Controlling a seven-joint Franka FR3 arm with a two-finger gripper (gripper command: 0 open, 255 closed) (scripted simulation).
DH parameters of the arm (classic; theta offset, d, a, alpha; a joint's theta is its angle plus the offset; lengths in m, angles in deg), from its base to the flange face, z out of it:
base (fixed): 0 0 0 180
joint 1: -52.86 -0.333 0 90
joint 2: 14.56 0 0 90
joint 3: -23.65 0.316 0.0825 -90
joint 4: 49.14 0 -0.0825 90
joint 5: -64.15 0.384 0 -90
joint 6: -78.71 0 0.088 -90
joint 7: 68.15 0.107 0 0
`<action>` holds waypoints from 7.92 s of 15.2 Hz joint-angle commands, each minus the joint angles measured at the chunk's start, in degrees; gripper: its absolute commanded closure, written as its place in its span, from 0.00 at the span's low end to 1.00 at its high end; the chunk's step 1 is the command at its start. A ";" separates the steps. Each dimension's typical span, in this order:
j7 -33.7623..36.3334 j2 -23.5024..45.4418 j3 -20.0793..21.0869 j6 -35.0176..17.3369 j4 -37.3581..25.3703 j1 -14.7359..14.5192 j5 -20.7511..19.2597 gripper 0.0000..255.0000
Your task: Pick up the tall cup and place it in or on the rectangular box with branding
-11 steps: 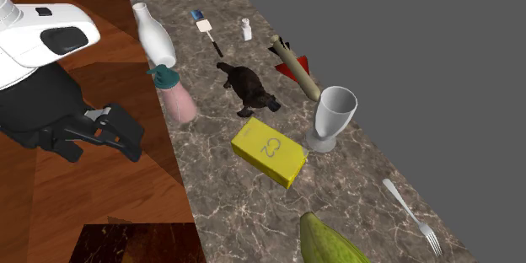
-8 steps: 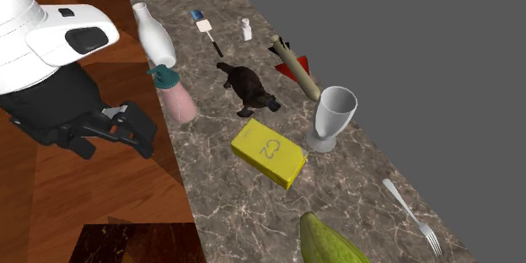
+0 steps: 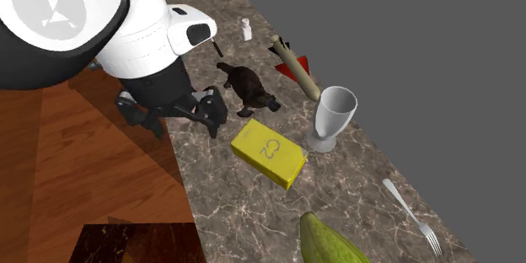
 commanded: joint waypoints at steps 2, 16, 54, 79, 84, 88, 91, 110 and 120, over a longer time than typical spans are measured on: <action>-3.49 4.63 -3.31 -3.25 -2.12 0.45 -0.58 0.00; -23.71 33.76 -16.82 -12.78 -22.33 2.48 9.15 0.00; -36.36 56.57 -17.49 -12.79 -42.01 11.24 22.76 1.00; -35.45 56.33 -18.28 6.08 -60.92 13.40 22.15 1.00; -29.92 44.54 -18.24 5.00 -49.58 6.42 16.15 1.00; -24.49 35.96 -16.59 5.75 -43.04 2.42 11.63 1.00; -20.22 30.14 -14.58 7.08 -39.27 0.25 8.86 1.00; -14.63 22.35 -11.75 -3.32 -21.67 -1.11 5.65 1.00; -14.66 22.96 -12.22 -11.01 -14.54 -0.91 5.64 1.00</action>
